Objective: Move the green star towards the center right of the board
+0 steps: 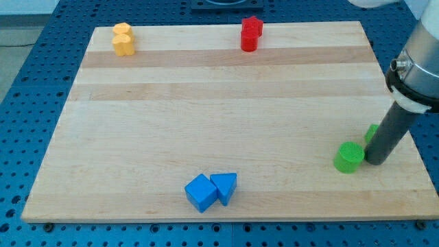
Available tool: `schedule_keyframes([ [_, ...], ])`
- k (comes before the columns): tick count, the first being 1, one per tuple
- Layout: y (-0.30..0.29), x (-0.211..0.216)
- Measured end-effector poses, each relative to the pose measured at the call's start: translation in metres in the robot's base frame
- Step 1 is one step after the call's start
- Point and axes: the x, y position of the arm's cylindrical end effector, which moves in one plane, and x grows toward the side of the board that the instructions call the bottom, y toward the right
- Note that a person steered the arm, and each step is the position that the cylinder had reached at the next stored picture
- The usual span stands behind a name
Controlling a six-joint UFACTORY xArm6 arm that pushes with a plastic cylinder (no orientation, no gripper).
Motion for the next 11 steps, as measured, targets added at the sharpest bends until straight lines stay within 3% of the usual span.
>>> schedule_keyframes([
  [2,0.035,0.013],
  [4,0.030,-0.041],
  [5,0.030,-0.045],
  [7,0.000,-0.018],
  [11,0.014,-0.107],
])
